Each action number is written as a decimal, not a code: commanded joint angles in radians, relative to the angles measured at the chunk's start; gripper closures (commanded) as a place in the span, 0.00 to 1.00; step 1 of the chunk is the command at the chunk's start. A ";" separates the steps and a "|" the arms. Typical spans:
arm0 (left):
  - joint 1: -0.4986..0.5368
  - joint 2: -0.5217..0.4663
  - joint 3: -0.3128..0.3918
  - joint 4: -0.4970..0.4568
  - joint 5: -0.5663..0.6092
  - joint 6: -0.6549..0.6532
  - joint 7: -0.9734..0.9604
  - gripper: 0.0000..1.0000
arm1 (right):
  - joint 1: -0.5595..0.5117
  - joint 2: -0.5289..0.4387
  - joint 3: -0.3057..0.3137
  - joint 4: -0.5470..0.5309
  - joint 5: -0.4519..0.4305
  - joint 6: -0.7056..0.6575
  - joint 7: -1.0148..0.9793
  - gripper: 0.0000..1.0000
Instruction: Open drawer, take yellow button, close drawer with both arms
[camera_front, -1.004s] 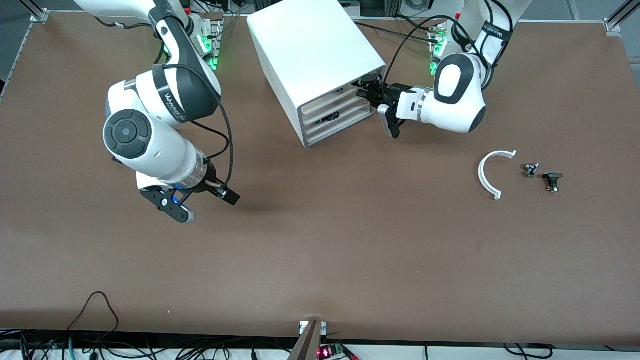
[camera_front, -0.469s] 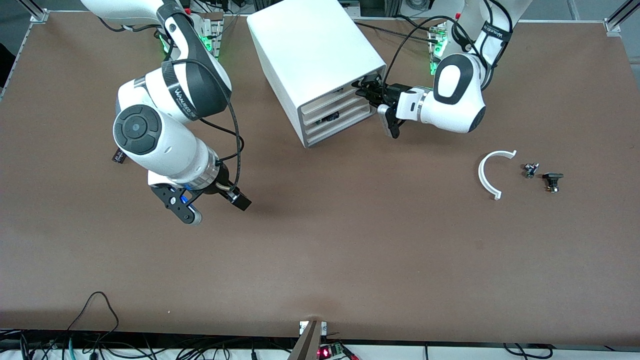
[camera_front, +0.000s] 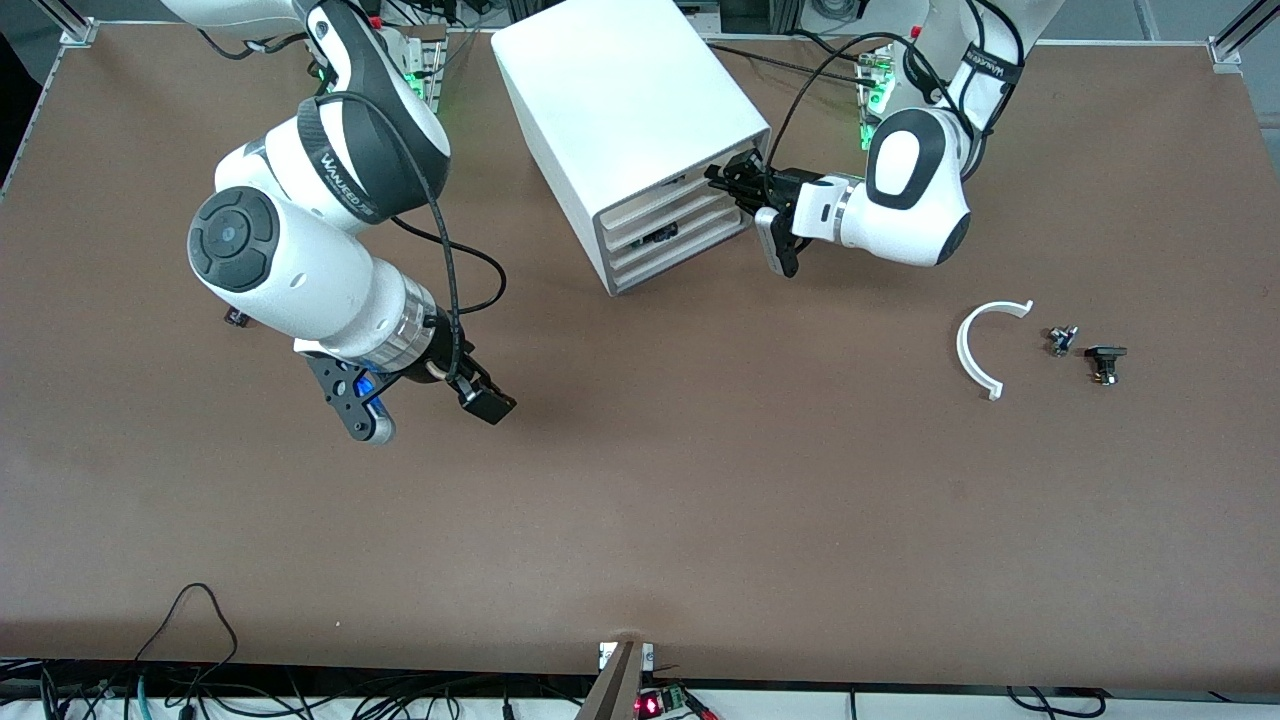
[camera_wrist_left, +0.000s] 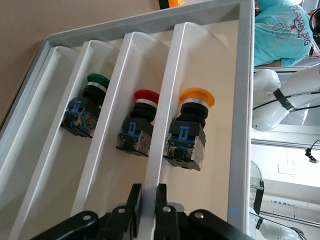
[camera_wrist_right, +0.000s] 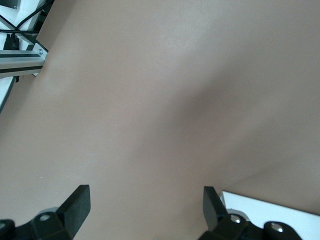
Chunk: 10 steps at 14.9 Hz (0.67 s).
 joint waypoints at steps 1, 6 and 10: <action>0.088 0.038 -0.009 0.045 0.095 -0.017 -0.009 1.00 | 0.000 0.022 0.026 0.049 0.022 0.011 0.079 0.00; 0.140 0.122 -0.006 0.149 0.180 -0.019 -0.016 1.00 | 0.006 0.022 0.067 0.050 0.022 0.078 0.181 0.00; 0.188 0.179 -0.006 0.226 0.247 -0.019 -0.019 1.00 | 0.084 0.022 0.068 0.055 0.021 0.117 0.268 0.00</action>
